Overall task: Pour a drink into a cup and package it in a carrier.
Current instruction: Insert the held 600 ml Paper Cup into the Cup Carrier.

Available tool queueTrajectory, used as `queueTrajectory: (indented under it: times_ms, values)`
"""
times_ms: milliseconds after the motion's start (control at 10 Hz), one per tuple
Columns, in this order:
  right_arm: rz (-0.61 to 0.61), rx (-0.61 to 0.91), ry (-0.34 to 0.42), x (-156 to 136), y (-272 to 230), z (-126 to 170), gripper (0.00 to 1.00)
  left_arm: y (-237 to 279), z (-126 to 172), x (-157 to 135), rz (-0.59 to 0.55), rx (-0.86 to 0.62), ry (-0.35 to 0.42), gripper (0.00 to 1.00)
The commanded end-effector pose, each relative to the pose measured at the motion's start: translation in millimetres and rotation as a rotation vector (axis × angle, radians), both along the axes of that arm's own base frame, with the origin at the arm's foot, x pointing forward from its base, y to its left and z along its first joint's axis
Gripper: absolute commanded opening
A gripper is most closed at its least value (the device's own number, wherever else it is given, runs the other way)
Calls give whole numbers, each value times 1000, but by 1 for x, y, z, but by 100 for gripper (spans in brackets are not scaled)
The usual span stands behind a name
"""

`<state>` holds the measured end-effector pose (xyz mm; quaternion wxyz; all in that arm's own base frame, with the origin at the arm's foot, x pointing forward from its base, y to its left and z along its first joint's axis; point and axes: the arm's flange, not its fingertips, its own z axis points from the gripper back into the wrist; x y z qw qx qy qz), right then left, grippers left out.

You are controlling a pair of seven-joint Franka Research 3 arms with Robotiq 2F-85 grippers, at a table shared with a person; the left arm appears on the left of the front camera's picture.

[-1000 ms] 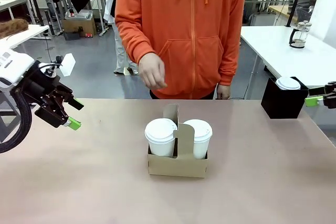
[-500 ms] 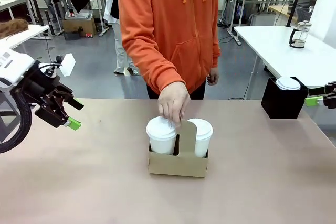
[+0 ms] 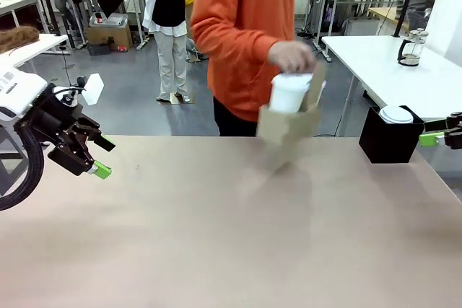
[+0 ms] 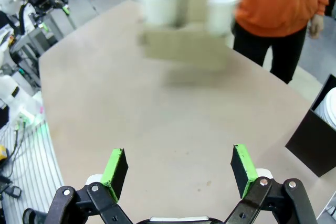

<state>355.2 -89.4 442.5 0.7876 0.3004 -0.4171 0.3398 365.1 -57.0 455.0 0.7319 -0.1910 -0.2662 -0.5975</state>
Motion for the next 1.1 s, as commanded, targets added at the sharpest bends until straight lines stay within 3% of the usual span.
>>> queueTrajectory:
  times_ms: [0,1000]
  values:
    - [9,9,4,-3,-1,2,100,0,0,0,0,-20,3,100]
    - [9,9,4,-3,-1,2,100,0,0,0,0,-20,3,100]
